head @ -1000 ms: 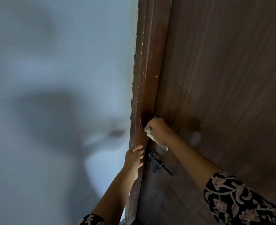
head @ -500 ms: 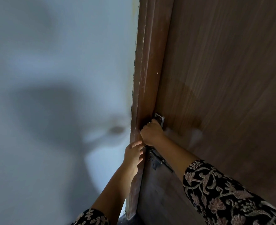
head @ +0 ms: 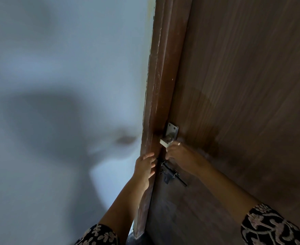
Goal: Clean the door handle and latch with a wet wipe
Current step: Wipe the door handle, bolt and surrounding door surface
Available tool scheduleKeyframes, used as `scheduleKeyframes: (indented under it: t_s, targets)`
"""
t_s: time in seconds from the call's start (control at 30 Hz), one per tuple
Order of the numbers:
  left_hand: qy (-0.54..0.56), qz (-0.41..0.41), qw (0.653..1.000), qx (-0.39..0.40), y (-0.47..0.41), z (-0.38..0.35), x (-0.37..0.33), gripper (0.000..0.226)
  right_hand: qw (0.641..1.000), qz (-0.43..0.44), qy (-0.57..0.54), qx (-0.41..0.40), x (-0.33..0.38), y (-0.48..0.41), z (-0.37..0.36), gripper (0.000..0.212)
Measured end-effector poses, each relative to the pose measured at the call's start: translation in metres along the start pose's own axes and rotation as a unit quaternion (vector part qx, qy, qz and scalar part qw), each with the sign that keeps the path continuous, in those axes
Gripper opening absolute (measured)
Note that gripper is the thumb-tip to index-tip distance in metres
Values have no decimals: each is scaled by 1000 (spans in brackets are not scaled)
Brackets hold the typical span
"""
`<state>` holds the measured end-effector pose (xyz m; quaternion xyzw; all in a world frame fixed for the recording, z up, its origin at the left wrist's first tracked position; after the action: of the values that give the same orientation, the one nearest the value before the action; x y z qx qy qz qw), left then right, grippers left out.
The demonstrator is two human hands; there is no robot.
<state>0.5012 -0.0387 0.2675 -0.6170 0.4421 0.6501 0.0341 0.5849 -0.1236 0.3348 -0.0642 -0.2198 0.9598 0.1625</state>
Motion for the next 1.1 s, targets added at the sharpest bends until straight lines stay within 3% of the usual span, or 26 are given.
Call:
scheduleKeyframes:
  t_s: [0.17, 0.3, 0.43, 0.5, 0.67, 0.8, 0.87, 1.1]
  targets:
    - [-3, 4, 1000, 10, 2, 2, 4, 16, 994, -56, -23, -93, 0, 18, 20, 22]
    - [2, 5, 1000, 9, 2, 9, 5, 18, 958, -240, -87, -133, -18, 15, 20, 16]
    - [-7, 0, 1000, 5, 4, 11, 4, 14, 883, -442, -147, -56, -37, -6, 0, 24]
    - [-11, -4, 1000, 8, 5, 10, 3, 14, 857, -491, -155, -3, -48, -19, -7, 29]
    - [-18, -15, 1000, 17, 10, 7, 2, 16, 841, -509, -179, 45, -47, -25, -14, 43]
    - [-24, -19, 999, 18, 15, 1, 6, 18, 886, -449, -116, 10, -36, -4, 0, 32]
    - [-29, -21, 999, 19, 18, -5, 9, 17, 892, -432, -133, -28, -37, 14, 9, 28]
    - [-36, -24, 998, 44, 34, -36, 14, 18, 852, -455, -252, -62, -45, 47, 21, 22]
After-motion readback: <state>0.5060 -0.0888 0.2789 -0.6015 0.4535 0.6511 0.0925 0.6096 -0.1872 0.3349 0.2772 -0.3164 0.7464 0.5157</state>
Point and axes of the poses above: each hand's wrist, its own y-axis away from the middle knuckle, its own z-axis out of the back of the hand, x = y × z, the point moved 8 cm from there along -y, towards the middle knuckle, and after that the axes turned 11 degrees about -x, right-handed, at the moved point
